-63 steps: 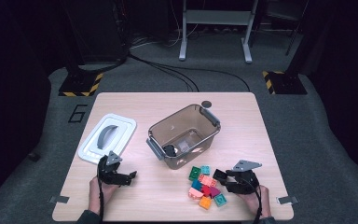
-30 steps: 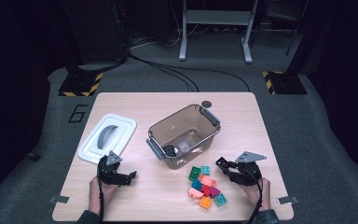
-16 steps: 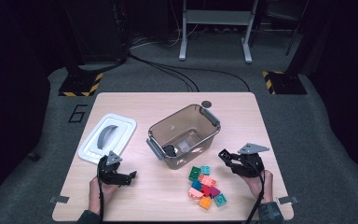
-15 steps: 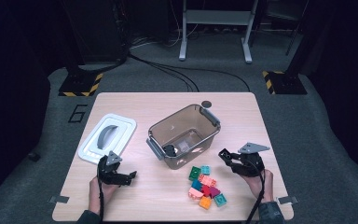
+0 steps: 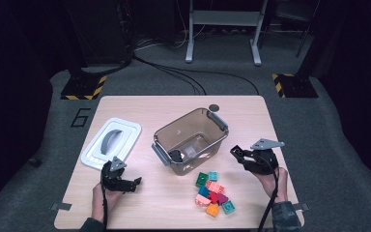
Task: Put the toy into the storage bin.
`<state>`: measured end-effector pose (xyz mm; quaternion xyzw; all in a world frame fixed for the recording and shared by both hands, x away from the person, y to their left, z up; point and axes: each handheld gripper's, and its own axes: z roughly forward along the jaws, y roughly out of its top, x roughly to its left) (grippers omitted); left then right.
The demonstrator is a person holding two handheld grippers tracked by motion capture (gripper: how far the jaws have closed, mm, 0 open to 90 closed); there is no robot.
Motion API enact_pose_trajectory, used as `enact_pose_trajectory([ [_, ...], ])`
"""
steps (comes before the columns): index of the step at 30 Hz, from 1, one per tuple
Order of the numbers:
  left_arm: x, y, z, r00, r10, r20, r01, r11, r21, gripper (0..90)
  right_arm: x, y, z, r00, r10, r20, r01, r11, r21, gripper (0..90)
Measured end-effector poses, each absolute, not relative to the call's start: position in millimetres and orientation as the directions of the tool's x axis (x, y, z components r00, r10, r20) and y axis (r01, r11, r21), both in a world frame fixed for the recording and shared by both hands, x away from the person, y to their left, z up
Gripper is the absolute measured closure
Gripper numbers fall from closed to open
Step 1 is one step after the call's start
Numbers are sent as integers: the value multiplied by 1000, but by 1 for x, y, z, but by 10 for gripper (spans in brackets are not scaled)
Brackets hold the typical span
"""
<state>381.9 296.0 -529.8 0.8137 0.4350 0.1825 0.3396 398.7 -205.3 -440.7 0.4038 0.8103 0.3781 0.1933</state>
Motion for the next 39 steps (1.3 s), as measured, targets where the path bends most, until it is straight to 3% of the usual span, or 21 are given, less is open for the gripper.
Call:
enact_pose_trajectory([
  [24, 382, 296, -530, 556, 831, 7, 579, -393, 714, 15, 427, -200, -390, -607, 793, -50, 470, 409, 782, 588],
  [39, 382, 296, -530, 556, 831, 6, 580, -393, 713, 16, 461, -157, -360, -670, 739, -75, 455, 489, 744, 587],
])
